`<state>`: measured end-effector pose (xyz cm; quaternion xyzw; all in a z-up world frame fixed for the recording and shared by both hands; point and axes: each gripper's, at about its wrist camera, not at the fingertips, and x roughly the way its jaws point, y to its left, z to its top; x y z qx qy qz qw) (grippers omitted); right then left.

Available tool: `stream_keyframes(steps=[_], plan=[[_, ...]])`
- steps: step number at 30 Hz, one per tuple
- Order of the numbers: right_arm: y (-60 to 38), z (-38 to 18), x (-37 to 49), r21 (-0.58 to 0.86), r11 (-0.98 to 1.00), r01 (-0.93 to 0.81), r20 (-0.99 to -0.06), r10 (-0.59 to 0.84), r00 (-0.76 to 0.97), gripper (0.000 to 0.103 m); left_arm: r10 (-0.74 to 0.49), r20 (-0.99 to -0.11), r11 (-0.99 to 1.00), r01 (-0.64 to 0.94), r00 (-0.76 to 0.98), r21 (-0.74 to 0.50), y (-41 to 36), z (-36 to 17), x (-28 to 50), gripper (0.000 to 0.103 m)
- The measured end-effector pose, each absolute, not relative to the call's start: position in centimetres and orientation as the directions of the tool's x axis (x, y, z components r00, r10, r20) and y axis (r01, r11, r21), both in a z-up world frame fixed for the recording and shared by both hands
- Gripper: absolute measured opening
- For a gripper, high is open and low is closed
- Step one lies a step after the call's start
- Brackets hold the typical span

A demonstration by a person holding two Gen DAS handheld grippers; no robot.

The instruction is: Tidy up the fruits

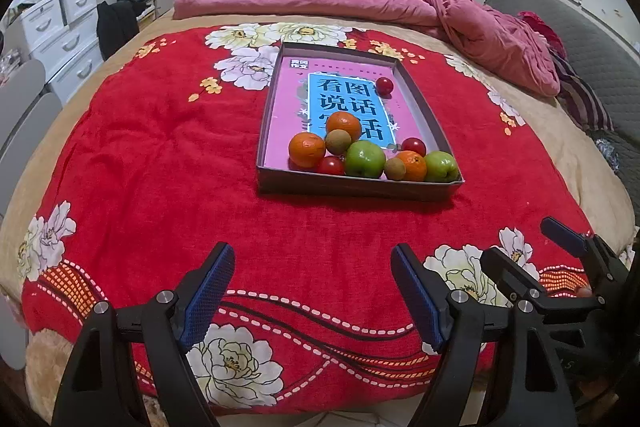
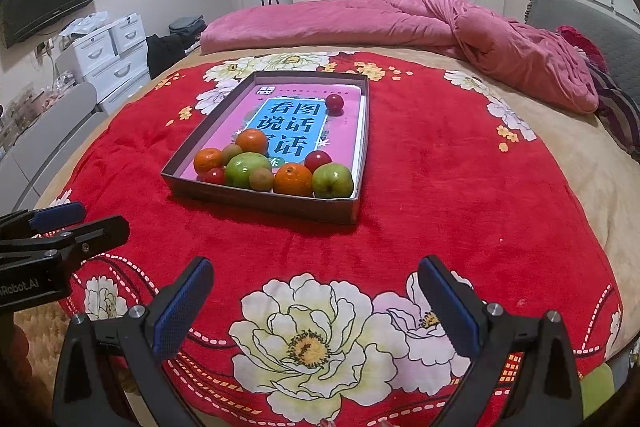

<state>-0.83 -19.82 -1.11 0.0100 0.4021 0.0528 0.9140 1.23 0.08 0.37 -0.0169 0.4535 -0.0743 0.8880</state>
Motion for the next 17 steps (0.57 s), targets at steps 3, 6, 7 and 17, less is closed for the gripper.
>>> stream_keyframes(steps=[3,6,7,17], plan=[[-19.9,-1.2,-0.8,0.061,0.994,-0.085,-0.736,0.102,0.669,0.103,-0.135,-0.802,0.99,0.111,0.582,-0.086,0.1,0.5,1.2,0.081],[-20.1,-1.2,-0.7,0.062,0.995,-0.08,-0.737,0.099,0.669,0.103,-0.119,-0.801,0.993,0.094,0.587,-0.078,0.2,0.5,1.3,0.081],[-20.1,-1.3,-0.7,0.061,0.995,-0.076,-0.737,0.097,0.669,0.103,-0.1,-0.801,0.995,0.081,0.591,-0.065,0.2,0.5,1.4,0.081],[-22.8,-2.2,1.0,0.065,0.998,0.008,-0.752,0.044,0.658,0.103,0.004,-0.77,0.997,-0.061,0.638,-0.046,4.6,0.1,4.1,0.081]])
